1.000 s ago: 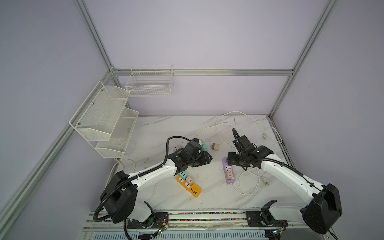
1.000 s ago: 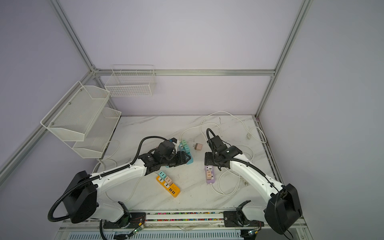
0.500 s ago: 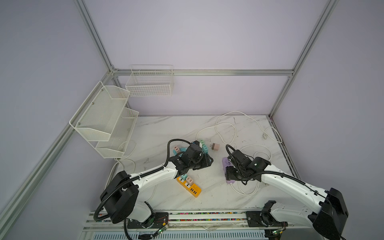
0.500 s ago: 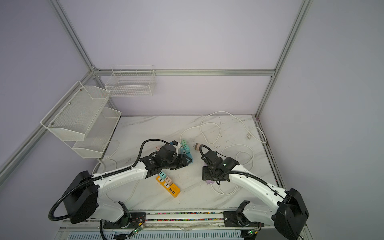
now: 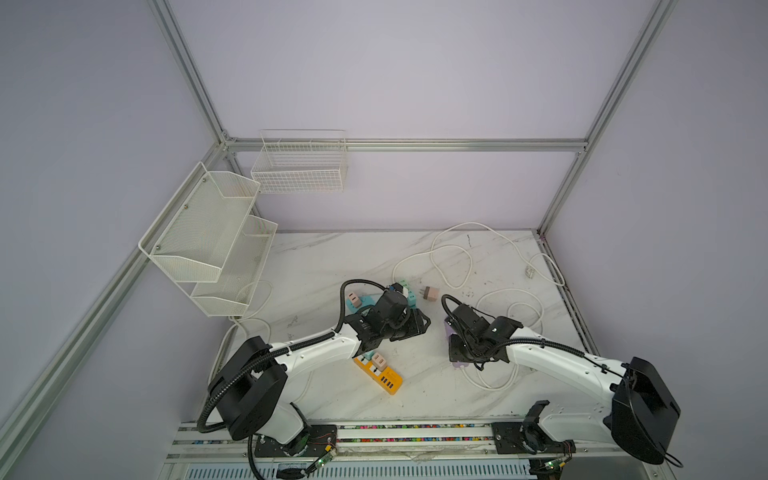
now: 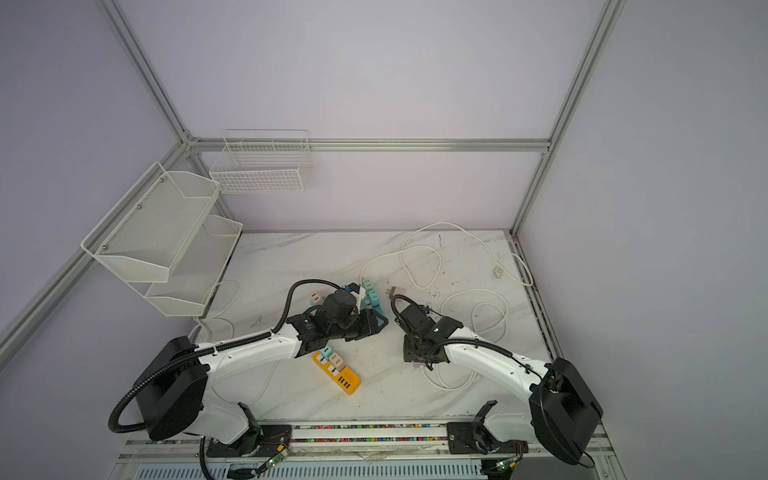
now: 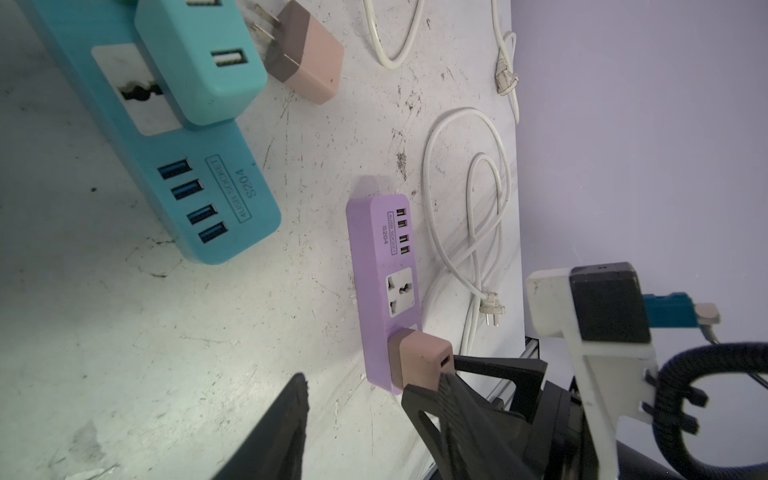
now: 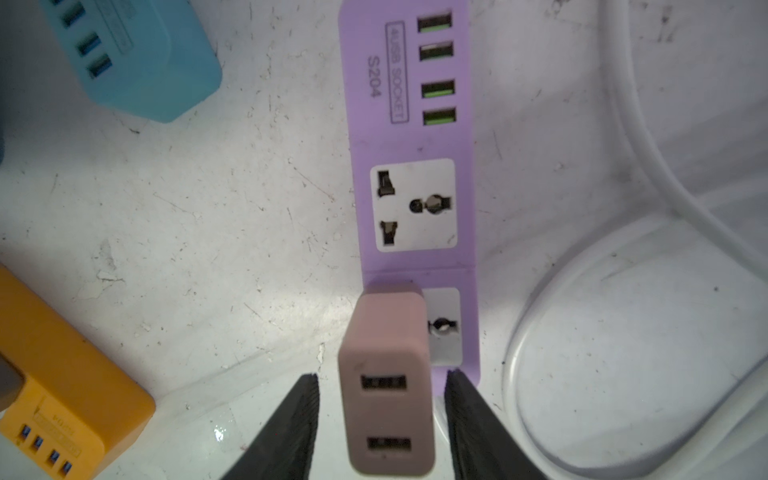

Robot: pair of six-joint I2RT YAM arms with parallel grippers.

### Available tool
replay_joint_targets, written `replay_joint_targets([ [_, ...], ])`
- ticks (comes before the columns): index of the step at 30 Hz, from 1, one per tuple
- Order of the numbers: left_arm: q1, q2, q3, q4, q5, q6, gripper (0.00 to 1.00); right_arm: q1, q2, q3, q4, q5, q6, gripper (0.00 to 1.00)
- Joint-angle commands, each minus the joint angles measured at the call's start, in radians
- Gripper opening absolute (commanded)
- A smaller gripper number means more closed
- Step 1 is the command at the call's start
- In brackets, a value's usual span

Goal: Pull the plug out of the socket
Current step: 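Lower the left gripper onto the purple strip body beside the held plug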

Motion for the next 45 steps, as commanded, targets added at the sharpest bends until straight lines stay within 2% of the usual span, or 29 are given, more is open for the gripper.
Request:
replay_joint_targets([
  [1,-0.006,0.005,-0.006,0.040,0.012,-0.011,0.51,0.003,0.023,-0.016,0.019,0.022,0.011,0.47],
  [9,-0.011,0.044,0.011,0.058,0.033,-0.015,0.52,0.003,0.069,-0.024,0.036,0.037,-0.016,0.42],
  [12,-0.015,0.063,0.013,0.084,0.046,-0.028,0.52,0.002,0.069,-0.016,0.034,0.064,-0.027,0.36],
  [18,-0.035,0.139,0.068,0.122,0.092,-0.041,0.52,-0.015,0.098,-0.016,0.075,0.028,-0.075,0.31],
  [25,-0.036,0.221,0.095,0.249,0.101,-0.077,0.52,-0.057,0.106,0.024,0.108,0.045,-0.109,0.26],
  [35,-0.033,0.340,0.204,0.277,0.109,-0.098,0.51,-0.157,0.110,0.030,0.154,-0.005,-0.184,0.25],
  [45,-0.037,0.425,0.298,0.272,0.112,-0.099,0.50,-0.212,0.097,0.019,0.163,-0.044,-0.220,0.24],
])
